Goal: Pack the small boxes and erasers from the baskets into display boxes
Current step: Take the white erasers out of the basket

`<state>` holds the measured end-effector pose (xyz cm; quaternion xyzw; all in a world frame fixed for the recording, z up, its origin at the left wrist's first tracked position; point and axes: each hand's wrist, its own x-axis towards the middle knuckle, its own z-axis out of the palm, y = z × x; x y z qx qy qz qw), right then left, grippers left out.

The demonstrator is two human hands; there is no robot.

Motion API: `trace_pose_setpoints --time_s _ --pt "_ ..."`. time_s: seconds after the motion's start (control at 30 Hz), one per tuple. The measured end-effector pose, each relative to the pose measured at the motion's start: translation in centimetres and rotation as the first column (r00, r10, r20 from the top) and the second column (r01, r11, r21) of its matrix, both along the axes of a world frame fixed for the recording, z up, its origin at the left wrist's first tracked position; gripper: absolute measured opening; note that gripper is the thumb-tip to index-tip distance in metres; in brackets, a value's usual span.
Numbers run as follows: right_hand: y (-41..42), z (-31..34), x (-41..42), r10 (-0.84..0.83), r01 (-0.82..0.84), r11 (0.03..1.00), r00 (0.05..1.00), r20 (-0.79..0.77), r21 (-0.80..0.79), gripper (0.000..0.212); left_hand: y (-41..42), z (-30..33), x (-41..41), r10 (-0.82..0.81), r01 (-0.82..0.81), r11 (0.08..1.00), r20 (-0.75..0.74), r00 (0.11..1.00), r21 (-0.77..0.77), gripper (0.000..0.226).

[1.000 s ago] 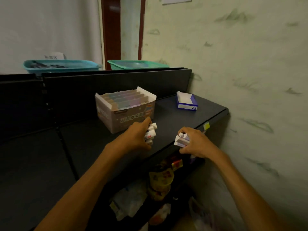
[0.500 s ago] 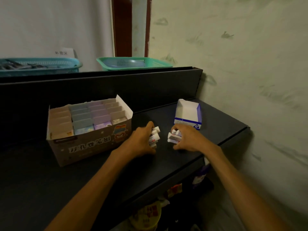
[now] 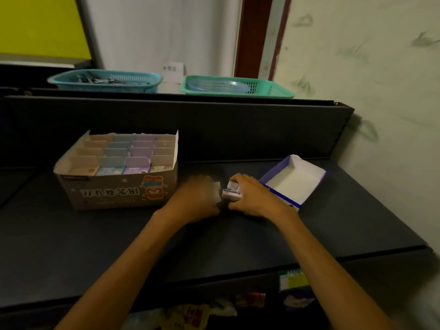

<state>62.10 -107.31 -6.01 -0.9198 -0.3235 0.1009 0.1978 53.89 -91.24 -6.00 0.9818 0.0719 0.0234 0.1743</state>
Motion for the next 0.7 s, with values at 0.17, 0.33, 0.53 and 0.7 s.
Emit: trace_pose_setpoints --time_s 0.17,0.33,0.53,0.7 --pt "-0.1 -0.6 0.3 0.044 -0.045 0.999 0.992 0.118 0.003 0.080 -0.2 -0.1 0.1 0.047 -0.047 0.998 -0.009 0.999 0.052 0.090" --pt "-1.0 -0.1 0.2 0.103 -0.107 0.993 0.992 0.068 0.059 0.085 -0.3 0.5 -1.0 0.027 -0.026 0.997 -0.008 1.000 0.075 0.097" --pt "-1.7 2.3 -1.1 0.130 -0.155 0.982 0.971 0.199 0.112 0.069 -0.6 3.2 -3.6 -0.029 0.019 0.994 0.101 0.994 0.103 0.085" --pt "-0.7 4.7 -2.7 0.106 -0.164 0.974 0.940 0.323 0.159 0.062 -0.8 6.8 -7.1 -0.069 0.010 0.976 0.264 0.962 0.219 0.080"
